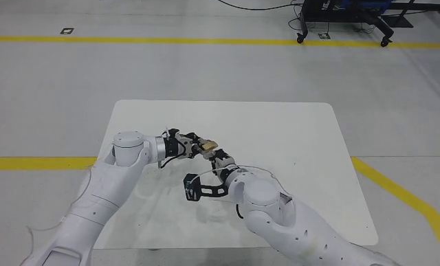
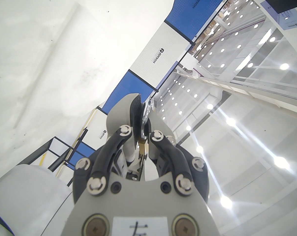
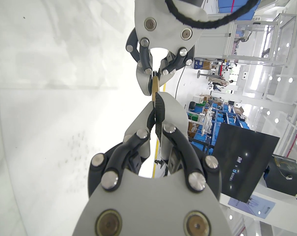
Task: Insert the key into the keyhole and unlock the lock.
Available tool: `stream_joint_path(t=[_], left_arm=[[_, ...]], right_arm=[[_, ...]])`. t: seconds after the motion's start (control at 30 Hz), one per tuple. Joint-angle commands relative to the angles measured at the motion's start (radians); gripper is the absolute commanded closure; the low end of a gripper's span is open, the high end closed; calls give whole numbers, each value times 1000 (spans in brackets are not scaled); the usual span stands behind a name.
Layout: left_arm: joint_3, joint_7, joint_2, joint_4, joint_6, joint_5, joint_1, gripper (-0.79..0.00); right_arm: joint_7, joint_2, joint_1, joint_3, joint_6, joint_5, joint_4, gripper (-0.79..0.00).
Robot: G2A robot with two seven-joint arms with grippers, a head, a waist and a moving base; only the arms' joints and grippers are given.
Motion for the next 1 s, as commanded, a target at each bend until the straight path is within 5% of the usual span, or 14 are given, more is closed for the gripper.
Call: stream_joint_path(t=[0.0,0.47,0.97], left_arm=[[-3,-11,0,2,-1,-6,-1,0],[-4,-82,7,16,9,3,-12,0],[7,-94,7,18,10,11,-15,0]], right_arm=[[-38,2,-6,21,-6,21,-9,0],[-350,65,-142,200,-75,-50,-100,0],[-387,53,-105,183,-75,-39,-41,0]])
